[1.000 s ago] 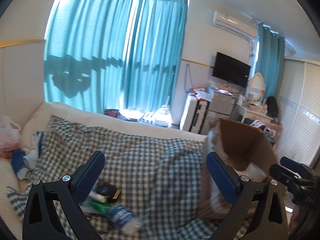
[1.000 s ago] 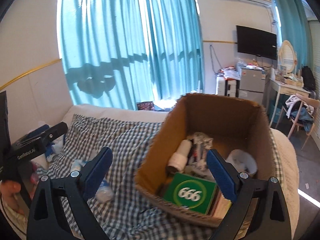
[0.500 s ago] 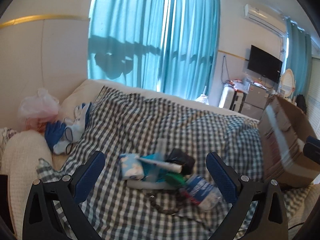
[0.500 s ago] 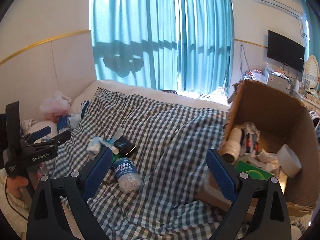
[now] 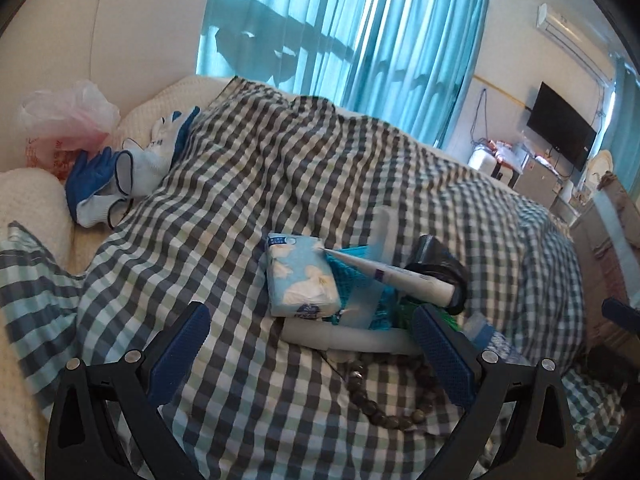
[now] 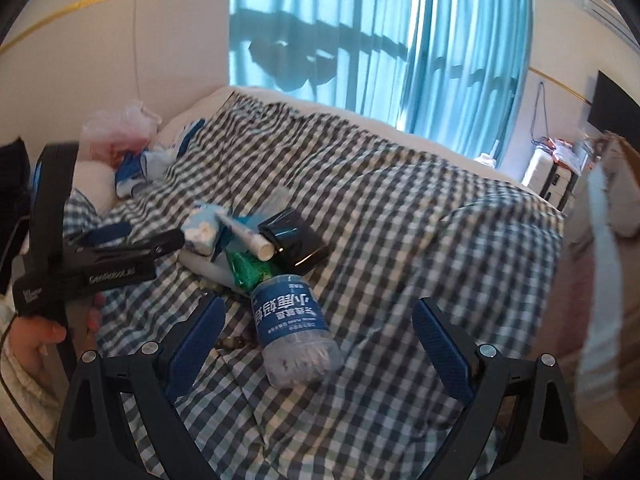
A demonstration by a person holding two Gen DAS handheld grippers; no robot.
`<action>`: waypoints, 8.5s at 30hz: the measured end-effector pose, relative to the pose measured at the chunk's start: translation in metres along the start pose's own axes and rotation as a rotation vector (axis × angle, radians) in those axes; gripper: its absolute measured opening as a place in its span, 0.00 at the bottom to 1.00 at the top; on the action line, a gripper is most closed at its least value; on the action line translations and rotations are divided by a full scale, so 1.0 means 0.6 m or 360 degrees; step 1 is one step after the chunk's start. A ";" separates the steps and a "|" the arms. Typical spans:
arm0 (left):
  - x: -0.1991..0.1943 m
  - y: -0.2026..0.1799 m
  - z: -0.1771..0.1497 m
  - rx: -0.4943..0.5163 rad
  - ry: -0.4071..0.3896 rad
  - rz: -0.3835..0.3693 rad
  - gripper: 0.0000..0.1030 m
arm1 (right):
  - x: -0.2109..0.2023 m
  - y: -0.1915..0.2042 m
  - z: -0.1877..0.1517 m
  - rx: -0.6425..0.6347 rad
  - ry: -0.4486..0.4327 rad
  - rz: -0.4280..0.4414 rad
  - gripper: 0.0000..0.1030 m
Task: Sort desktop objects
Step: 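Grasp the blue tissue pack with the left tool while the right tool grasps the toothpick jar, then carry the tissue pack and toothpick jar over the cardboard box, then open both tools to drop the tissue pack and jar into the box, then move both tools back over the remaining items on the bed, then grasp the toothpaste tube with the left tool while the right tool grasps the green bag, then close the left tool on the toothpaste tube and lift it off the bed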
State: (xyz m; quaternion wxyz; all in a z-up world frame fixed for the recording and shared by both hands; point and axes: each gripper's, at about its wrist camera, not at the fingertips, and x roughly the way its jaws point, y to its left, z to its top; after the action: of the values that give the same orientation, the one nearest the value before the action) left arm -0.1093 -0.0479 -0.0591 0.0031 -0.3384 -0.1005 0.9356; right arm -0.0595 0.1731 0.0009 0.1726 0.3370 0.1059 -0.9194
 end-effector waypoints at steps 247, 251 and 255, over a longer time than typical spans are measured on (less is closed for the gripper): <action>0.088 -0.133 -0.029 0.0805 0.0204 -0.0497 0.74 | 0.120 -0.080 0.001 0.0400 0.0069 0.0137 0.30; 0.097 -0.151 -0.043 0.0896 0.0274 -0.0561 0.74 | 0.122 -0.083 -0.001 0.0412 0.0079 0.0134 0.30; 0.086 -0.162 -0.060 0.0994 0.0304 -0.0568 0.66 | 0.119 -0.082 0.001 0.0401 0.0074 0.0122 0.30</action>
State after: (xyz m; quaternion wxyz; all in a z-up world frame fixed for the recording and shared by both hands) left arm -0.1321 0.0581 -0.1001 0.2786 -0.3841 0.1332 0.8701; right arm -0.1299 0.2008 -0.0418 0.1615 0.3812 -0.0195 -0.9101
